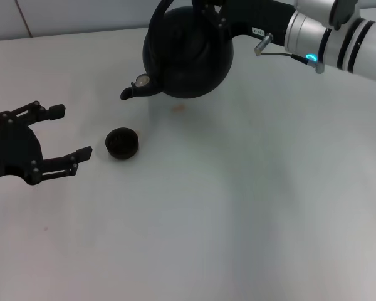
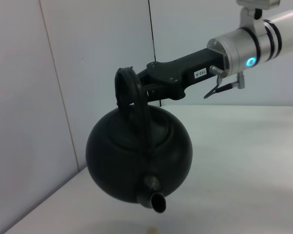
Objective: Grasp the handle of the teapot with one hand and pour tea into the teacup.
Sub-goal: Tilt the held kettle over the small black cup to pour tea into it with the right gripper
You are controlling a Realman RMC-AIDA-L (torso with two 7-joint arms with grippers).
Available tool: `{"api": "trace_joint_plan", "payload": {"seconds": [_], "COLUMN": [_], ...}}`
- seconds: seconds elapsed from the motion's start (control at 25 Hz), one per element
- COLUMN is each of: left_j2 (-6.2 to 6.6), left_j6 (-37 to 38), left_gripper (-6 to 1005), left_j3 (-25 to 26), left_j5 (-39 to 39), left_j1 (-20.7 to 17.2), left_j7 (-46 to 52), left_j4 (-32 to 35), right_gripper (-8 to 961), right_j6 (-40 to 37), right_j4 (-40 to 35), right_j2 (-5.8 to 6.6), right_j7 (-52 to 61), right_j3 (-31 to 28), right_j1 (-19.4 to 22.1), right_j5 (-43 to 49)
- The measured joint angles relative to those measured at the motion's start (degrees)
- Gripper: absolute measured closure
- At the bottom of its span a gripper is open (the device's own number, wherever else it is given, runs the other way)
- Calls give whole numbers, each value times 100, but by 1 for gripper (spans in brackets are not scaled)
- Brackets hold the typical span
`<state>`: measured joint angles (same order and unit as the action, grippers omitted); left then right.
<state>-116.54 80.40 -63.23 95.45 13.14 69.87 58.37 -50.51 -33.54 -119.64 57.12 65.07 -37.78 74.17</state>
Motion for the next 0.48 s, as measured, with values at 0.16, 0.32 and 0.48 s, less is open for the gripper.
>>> {"api": "trace_joint_plan", "payload": {"seconds": [0.16, 0.32, 0.48], "left_j2": [0, -14, -37], "left_j6": [-7, -7, -7], "left_gripper": [129, 129, 129], "left_j3": [18, 51, 58], "left_j5": [0, 0, 0], "left_j1": [6, 20, 43], "left_j7": [0, 0, 0], "left_j4": [2, 7, 0], "right_gripper": [827, 828, 828], "right_j6": [-9, -10, -11], "right_j4": [21, 26, 41], "right_j2": [-2, -2, -3], "right_j7": [-202, -221, -245], "right_j3": [101, 97, 81], "right_j1": [168, 297, 422], "right_j5": [-370, -515, -626]}}
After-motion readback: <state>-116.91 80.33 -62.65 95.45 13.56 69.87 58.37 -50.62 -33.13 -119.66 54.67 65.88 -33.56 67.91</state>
